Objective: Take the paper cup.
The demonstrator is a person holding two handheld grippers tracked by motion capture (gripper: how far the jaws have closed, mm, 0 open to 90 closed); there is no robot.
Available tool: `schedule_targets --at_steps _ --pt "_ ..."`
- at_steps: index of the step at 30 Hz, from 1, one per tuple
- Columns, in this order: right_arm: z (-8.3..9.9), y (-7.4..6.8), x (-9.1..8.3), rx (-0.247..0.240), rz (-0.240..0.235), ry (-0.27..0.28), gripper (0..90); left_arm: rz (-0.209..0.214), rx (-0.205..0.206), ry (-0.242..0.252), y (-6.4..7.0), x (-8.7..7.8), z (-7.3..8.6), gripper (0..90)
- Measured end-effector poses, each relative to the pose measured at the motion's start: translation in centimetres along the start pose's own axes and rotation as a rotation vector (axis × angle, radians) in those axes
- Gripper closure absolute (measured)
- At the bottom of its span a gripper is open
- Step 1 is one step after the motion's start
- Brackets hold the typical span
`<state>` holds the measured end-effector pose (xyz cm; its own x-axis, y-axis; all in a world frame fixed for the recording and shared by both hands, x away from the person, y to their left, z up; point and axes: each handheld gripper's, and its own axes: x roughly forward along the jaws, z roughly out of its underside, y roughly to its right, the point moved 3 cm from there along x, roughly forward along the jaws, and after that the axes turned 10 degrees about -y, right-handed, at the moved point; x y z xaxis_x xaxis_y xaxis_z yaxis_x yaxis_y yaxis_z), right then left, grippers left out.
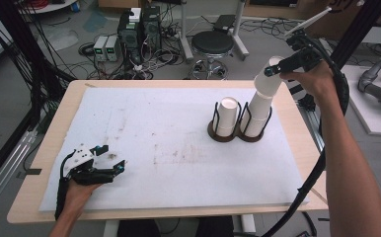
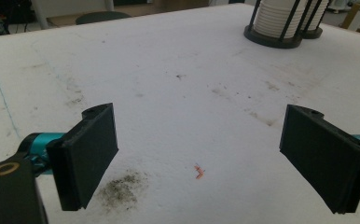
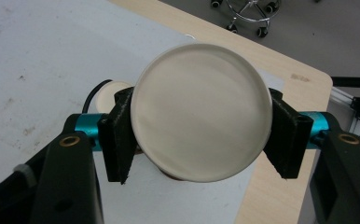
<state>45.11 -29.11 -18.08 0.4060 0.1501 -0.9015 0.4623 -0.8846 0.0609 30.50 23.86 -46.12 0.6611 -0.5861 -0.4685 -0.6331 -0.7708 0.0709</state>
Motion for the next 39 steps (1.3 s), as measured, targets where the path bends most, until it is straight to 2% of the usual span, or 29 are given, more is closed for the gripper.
schedule_targets --at_steps 11,15,22,26,39 --pt "0.5 -0.2 -0.5 -0.021 -0.018 0.02 36.0 -0.001 0.003 -0.002 0.0 0.0 0.0 11.1" --pt "0.7 -0.5 -0.9 -0.039 -0.042 0.038 36.0 -0.002 0.003 -0.002 0.0 0.0 0.0 11.1" --pt "1.0 -1.9 -1.3 -0.107 -0.099 0.089 36.0 -0.001 0.005 -0.002 0.1 0.0 0.0 11.1" --pt "1.3 -3.2 -1.5 -0.15 -0.131 0.113 36.1 0.0 0.004 -0.002 0.1 0.0 0.0 11.1" --pt "2.5 -5.5 -1.5 -0.228 -0.193 0.151 36.0 0.004 -0.006 0.001 -0.1 0.0 0.0 11.1"
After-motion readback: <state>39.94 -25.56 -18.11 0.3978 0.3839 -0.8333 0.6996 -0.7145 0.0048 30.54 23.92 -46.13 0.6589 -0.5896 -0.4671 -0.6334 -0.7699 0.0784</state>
